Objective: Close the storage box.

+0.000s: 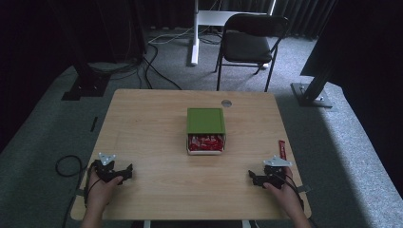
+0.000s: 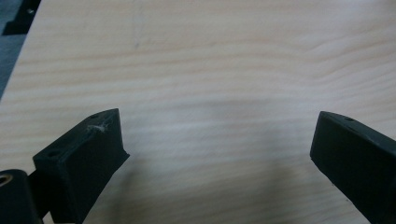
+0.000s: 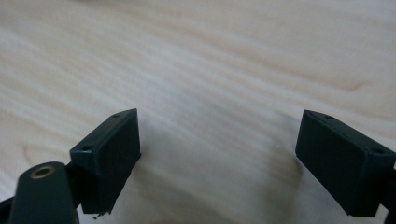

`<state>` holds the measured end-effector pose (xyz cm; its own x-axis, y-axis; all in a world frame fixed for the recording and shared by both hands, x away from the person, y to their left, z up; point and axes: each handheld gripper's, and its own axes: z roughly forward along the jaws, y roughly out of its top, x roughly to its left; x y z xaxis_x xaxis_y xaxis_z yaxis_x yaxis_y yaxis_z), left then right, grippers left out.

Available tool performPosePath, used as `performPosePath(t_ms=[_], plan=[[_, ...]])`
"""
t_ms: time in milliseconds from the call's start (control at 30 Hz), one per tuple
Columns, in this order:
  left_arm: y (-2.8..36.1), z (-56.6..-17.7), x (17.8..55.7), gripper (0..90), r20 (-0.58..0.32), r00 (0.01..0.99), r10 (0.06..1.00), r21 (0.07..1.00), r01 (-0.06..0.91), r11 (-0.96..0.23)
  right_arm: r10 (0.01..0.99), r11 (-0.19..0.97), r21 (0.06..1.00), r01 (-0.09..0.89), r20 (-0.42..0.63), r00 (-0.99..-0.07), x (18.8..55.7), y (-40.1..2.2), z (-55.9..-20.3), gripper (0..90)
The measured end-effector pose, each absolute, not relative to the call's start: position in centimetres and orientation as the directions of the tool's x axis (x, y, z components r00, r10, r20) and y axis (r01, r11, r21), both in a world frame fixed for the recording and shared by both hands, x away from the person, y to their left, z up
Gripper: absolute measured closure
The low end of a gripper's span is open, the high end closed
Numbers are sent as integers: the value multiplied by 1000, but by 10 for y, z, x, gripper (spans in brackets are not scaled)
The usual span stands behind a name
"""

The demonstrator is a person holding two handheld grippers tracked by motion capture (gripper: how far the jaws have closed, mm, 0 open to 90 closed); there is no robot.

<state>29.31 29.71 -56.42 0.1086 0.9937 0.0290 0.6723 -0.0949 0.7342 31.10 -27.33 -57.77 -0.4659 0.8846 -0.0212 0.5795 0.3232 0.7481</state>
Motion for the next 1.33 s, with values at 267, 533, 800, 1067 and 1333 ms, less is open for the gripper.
performPosePath(t_ms=[267, 533, 800, 1067, 1333], plan=[[303, -569, 290, 37, 37, 78, 996, 709, 700, -81, 886, 307, 742, 596, 5, -464, 312, -275, -578, 127], [306, -569, 290, 36, 19, 50, 999, 706, 707, -49, 886, 307, 742, 595, 6, -464, 312, -275, -578, 126], [305, -570, 289, 37, 19, 40, 999, 706, 707, -42, 886, 307, 742, 595, 6, -464, 312, -275, -578, 124], [303, -570, 290, 36, 16, 10, 1000, 708, 706, -18, 883, 313, 741, 595, 4, -469, 313, -274, -578, 114], [303, -570, 290, 35, 15, 7, 1000, 709, 705, -15, 883, 313, 741, 595, 4, -470, 313, -274, -578, 114]])
